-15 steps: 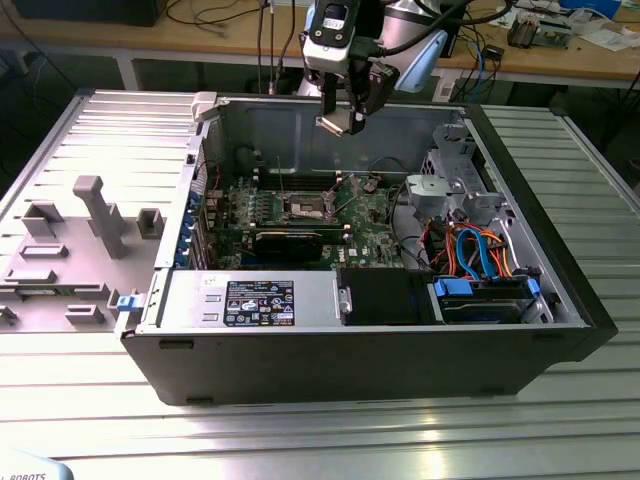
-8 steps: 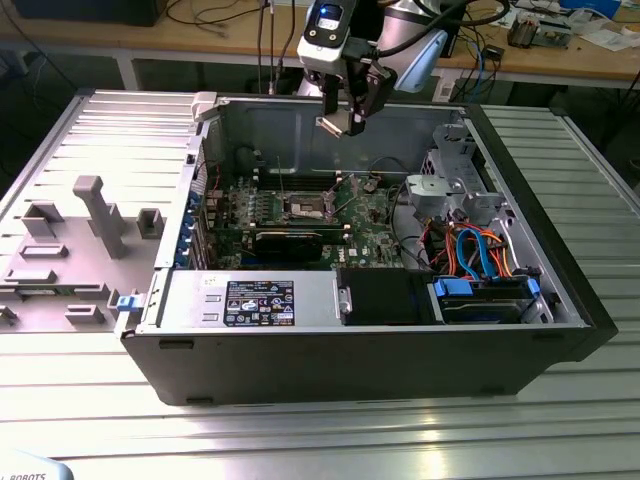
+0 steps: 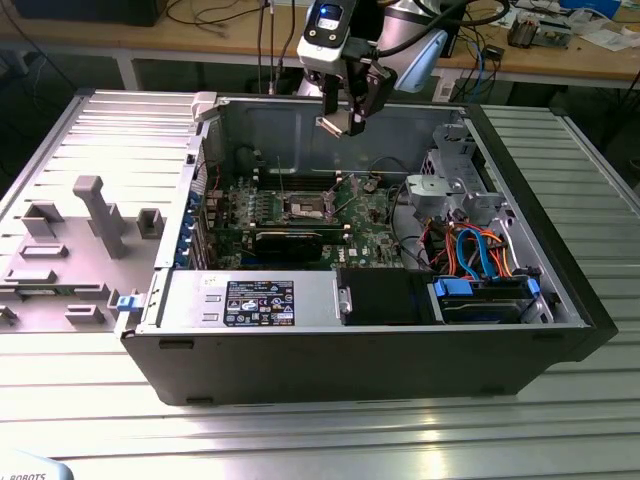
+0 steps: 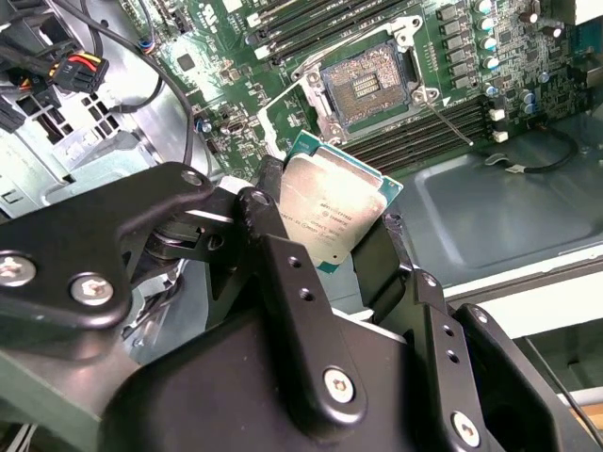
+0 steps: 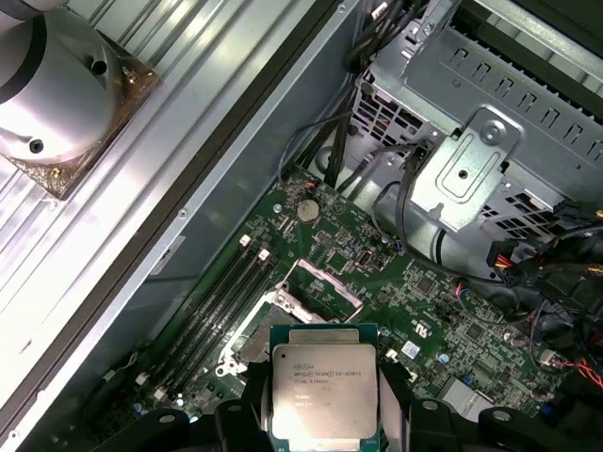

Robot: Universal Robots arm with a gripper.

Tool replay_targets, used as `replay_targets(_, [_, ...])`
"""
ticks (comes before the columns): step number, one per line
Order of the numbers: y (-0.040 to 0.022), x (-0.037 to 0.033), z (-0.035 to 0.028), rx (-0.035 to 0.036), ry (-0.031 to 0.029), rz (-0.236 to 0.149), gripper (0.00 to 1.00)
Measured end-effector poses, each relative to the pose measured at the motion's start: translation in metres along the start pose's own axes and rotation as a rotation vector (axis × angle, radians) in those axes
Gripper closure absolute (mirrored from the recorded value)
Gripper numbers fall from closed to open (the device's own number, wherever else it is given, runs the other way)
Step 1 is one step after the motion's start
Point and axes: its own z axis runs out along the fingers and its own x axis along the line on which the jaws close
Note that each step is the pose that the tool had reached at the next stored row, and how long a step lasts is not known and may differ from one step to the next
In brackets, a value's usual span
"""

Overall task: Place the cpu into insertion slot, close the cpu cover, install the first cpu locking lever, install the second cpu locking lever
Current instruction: 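Place the cpu into insertion slot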

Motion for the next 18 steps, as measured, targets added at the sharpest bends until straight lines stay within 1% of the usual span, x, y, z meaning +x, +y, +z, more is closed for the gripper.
replay_targets(1, [0.0000,0.0000,0.0000,-0.0001,-0.0004,0.004,0.46])
replay_targets(2, [0.0000,0.0000,0.0001,-0.0004,-0.0016,0.019,0.46])
replay_targets(4, [0.0000,0.0000,0.0002,-0.0008,-0.0032,0.037,0.46])
replay_targets(7, [-0.0001,0.0000,0.0007,-0.0019,-0.0080,0.091,0.46])
replay_targets(11, [-0.0001,0.0000,0.0012,-0.0030,-0.0132,0.148,0.46])
replay_targets(13, [-0.0002,0.0000,0.0014,-0.0032,-0.0148,0.166,0.46])
replay_targets(18, [-0.0002,0.0000,0.0015,-0.0034,-0.0151,0.169,0.46])
